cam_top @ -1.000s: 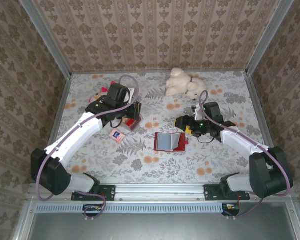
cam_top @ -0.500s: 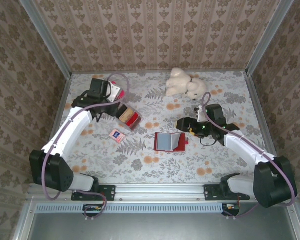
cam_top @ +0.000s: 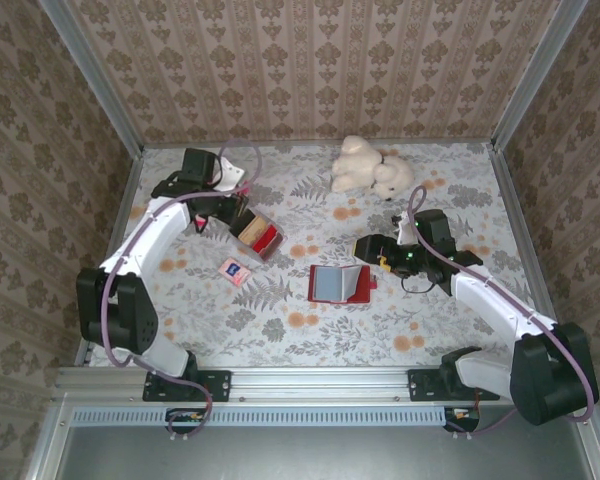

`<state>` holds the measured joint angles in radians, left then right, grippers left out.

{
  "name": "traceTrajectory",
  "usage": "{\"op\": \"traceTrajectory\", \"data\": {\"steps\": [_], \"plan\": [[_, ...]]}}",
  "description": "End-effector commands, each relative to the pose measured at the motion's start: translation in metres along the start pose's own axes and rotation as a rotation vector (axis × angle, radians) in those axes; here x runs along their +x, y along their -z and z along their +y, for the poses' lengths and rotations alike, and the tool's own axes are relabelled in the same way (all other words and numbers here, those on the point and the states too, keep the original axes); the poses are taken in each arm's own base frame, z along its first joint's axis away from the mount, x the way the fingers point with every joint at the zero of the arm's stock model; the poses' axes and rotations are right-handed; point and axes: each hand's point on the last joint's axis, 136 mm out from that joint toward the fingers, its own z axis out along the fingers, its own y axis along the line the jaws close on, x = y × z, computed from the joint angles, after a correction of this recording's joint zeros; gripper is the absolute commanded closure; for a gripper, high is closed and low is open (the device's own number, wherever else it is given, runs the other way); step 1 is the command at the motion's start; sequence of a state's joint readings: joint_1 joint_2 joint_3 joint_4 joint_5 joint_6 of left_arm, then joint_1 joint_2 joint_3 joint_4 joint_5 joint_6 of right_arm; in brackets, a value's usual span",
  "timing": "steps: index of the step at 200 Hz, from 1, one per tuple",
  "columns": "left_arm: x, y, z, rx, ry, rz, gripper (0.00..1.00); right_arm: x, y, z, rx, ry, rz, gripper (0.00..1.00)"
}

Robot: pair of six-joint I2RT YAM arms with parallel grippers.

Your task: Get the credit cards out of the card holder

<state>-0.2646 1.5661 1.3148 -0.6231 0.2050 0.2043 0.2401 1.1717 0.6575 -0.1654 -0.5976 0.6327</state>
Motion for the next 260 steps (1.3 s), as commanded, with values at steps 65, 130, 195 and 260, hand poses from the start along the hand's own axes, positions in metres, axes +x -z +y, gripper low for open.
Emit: {"op": "traceTrajectory", "data": {"steps": [65,130,195,260], "plan": [[0.003,-0.027,0.008,-0.001,-0.061,0.061,1.0,0.006,0.005,0.001,-0.013,-0.041,0.006,0.0],[0.015,-0.048,0.003,0.065,-0.062,0.13,1.0,0.008,0.006,-0.003,0.011,-0.058,0.012,0.0],[0.027,-0.066,0.001,0.137,0.008,0.196,0.99,0.007,0.008,-0.006,0.045,-0.06,0.006,0.0],[0.022,-0.062,0.009,0.097,0.026,0.19,0.77,0.006,0.008,-0.006,0.044,-0.061,0.006,0.0]]}}
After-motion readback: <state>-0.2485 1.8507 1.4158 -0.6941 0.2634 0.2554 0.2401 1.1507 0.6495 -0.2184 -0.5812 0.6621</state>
